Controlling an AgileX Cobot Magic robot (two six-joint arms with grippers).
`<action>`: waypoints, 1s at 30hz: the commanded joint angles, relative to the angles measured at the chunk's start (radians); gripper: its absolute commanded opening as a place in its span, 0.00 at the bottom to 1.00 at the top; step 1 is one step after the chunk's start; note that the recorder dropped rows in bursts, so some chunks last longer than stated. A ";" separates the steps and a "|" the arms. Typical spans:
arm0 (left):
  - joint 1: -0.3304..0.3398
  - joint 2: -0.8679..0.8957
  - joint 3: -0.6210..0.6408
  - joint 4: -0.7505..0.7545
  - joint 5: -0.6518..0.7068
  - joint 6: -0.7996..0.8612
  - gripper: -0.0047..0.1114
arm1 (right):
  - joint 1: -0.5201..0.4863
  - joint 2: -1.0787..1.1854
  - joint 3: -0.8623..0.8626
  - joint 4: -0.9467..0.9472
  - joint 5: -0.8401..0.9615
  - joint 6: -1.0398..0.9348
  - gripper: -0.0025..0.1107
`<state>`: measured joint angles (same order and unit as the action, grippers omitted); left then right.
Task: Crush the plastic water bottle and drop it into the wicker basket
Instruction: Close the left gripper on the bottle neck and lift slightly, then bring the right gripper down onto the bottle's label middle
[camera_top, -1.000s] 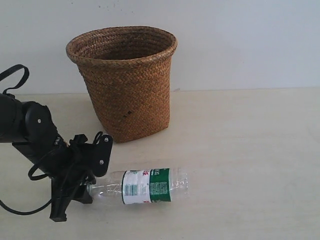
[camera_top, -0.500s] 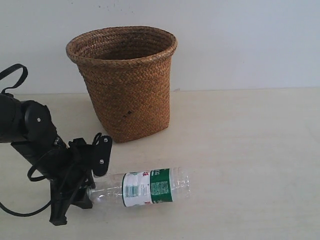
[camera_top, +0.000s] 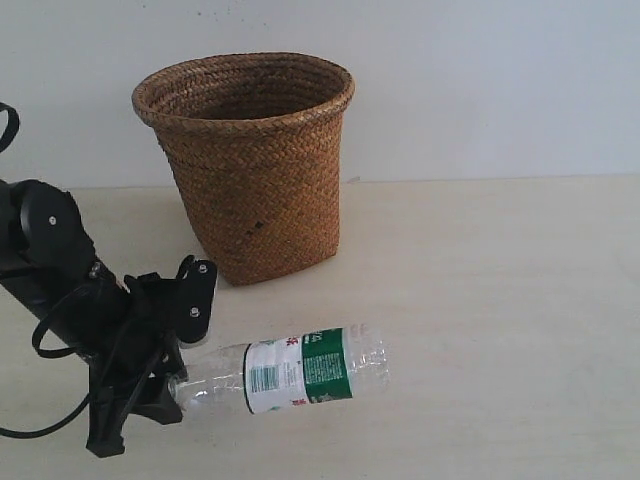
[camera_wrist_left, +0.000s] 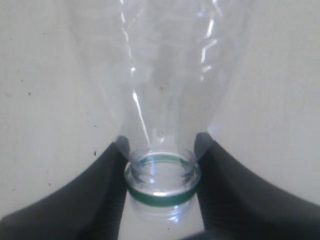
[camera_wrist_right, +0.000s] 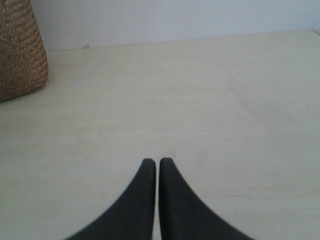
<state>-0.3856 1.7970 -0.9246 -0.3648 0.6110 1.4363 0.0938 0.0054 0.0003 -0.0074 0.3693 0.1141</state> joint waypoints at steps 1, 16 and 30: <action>-0.007 -0.009 0.030 -0.016 -0.055 -0.007 0.07 | -0.003 -0.005 0.000 -0.002 -0.015 -0.002 0.02; -0.007 -0.009 0.030 -0.020 -0.073 -0.004 0.07 | -0.003 -0.005 0.000 -0.043 -0.065 -0.083 0.02; -0.007 -0.009 0.030 -0.017 -0.087 0.006 0.07 | -0.003 -0.005 0.000 0.307 -0.485 0.425 0.02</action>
<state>-0.3856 1.7970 -0.8998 -0.3724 0.5228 1.4404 0.0938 0.0054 0.0003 0.2372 -0.0425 0.4238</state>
